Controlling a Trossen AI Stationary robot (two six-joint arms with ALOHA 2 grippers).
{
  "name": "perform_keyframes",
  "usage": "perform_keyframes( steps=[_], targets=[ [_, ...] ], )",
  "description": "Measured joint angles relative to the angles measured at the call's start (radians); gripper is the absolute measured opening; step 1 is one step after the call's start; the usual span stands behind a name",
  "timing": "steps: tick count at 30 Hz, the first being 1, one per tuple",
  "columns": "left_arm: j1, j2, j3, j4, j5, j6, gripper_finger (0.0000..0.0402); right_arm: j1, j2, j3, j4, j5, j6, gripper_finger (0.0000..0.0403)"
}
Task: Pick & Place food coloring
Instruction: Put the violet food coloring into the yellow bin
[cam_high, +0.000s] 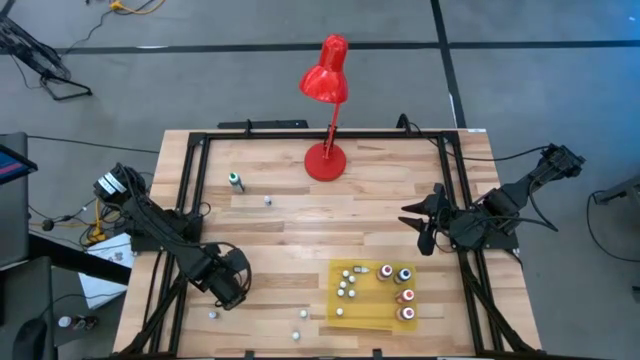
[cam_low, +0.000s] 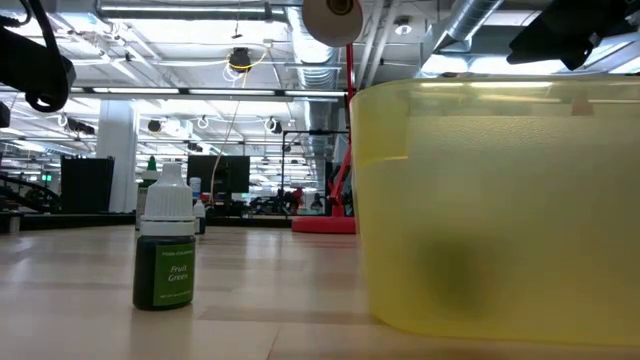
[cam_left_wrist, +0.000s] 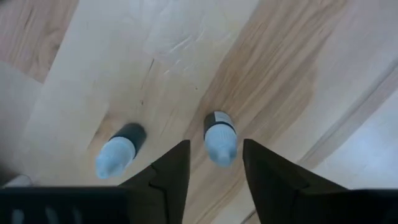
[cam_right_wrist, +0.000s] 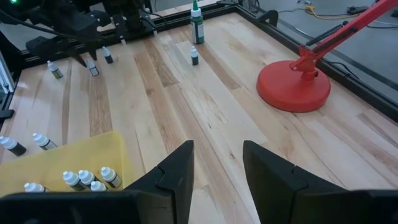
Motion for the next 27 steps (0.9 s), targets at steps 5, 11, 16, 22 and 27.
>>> perform_keyframes(
  steps=[5,11,16,22,27],
  targets=[
    [0.0,0.001,0.0,0.0,0.004,0.007,0.0086,0.0,0.0,0.0,0.0,0.0,0.0,0.0129],
    [0.0,0.001,0.001,0.012,0.006,0.035,0.0032,0.0,0.0,0.0,0.0,0.0,0.0,0.0129],
    [0.001,0.001,0.008,0.033,0.001,0.069,0.0035,0.0,0.0,0.0,0.0,0.0,0.0,0.0129],
    [0.014,0.002,0.119,-0.039,-0.065,0.112,0.0041,0.0,0.0,0.0,0.0,0.0,0.0,0.0129],
    [0.056,0.002,0.238,-0.078,-0.153,0.178,0.0036,0.0,0.0,0.0,0.0,0.0,0.0,0.0129]
  ],
)
